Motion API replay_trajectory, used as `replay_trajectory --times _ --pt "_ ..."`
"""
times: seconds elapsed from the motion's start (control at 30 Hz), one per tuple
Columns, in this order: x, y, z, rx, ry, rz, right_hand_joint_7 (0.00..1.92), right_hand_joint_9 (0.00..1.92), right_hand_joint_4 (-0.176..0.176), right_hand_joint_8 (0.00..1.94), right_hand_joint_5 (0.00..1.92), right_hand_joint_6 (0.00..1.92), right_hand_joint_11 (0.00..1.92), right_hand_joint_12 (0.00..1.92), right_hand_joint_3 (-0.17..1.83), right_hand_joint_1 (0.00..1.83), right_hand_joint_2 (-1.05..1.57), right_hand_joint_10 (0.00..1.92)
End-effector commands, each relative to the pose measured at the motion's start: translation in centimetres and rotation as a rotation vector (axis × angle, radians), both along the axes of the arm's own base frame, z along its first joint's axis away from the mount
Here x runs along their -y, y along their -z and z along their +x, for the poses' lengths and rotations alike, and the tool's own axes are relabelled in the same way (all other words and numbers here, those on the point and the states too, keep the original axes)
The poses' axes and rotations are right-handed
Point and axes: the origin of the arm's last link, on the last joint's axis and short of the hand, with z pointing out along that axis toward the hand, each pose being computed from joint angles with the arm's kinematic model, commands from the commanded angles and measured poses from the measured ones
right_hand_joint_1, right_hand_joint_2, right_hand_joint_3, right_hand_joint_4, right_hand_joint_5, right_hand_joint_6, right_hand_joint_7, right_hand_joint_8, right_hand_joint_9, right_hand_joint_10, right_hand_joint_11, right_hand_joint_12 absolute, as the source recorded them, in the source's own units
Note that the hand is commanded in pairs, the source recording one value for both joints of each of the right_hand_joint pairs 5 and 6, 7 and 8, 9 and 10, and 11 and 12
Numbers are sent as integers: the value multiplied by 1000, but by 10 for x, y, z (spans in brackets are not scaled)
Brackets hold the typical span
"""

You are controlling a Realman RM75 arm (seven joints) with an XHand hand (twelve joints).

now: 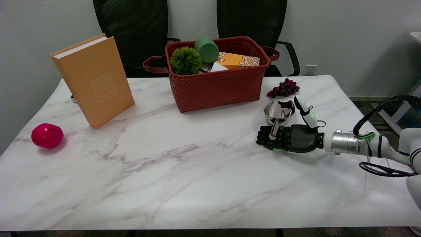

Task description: Pick up the stainless steel scoop.

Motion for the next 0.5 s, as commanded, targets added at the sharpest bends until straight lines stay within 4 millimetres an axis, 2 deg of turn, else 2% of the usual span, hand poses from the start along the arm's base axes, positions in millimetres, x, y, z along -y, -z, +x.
replay_trajectory --times 0.03,0.2,0.3,0.4,0.5 --pt "2 -1 -1 -15 10 -6 0 0 0 0 0 0 0 0 -84 1102 489 0" --pt "3 0 -3 -28 23 -3 12 0 0 12 0 0 0 0 -54 1107 514 0" --pt "5 -1 -3 -42 31 -1 96 0 0 96 0 0 0 0 -43 1111 544 0" --pt "6 -2 -3 -53 37 -2 184 0 0 184 24 24 0 0 52 1116 538 0" --pt "8 -3 -3 -71 43 -2 307 0 0 307 79 79 86 86 108 1117 531 0"
